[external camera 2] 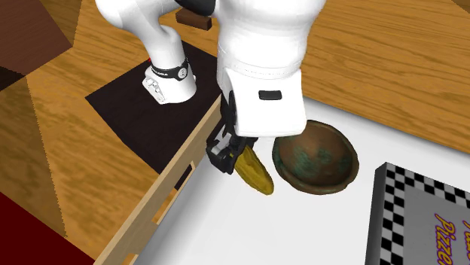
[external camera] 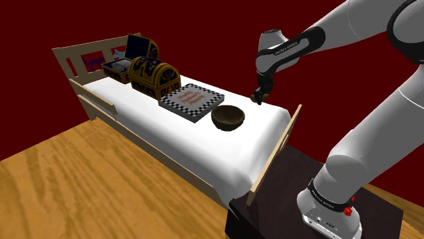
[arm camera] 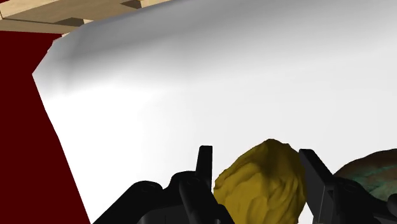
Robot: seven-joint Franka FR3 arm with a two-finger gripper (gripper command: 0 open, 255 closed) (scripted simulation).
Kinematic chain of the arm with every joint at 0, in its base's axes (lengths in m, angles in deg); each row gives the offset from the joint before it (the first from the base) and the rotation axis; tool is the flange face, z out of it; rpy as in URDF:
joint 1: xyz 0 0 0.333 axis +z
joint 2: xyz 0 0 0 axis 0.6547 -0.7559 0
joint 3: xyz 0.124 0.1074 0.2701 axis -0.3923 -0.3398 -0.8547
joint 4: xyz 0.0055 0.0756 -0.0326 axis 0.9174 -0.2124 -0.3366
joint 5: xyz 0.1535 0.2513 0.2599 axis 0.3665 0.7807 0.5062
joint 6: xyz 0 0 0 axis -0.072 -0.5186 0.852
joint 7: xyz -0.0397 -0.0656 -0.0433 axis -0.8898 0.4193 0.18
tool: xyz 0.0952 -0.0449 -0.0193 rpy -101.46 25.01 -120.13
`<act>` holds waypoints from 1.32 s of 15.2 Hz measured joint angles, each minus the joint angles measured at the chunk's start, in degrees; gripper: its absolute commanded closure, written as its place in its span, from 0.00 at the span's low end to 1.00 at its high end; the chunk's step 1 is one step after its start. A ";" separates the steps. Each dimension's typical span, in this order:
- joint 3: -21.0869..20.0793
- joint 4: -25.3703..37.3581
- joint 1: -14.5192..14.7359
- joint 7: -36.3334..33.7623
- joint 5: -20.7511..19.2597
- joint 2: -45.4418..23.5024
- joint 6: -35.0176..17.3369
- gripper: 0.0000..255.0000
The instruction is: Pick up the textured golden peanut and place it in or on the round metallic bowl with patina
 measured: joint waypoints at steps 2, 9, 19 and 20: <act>-0.18 0.44 0.09 -0.08 0.00 0.73 1.19 1.00; -5.22 4.51 4.27 -7.74 2.04 -2.94 2.82 1.00; -9.82 11.38 8.52 -15.66 3.79 -11.17 2.62 1.00; -9.83 11.00 8.53 -15.80 3.76 -11.65 1.78 1.00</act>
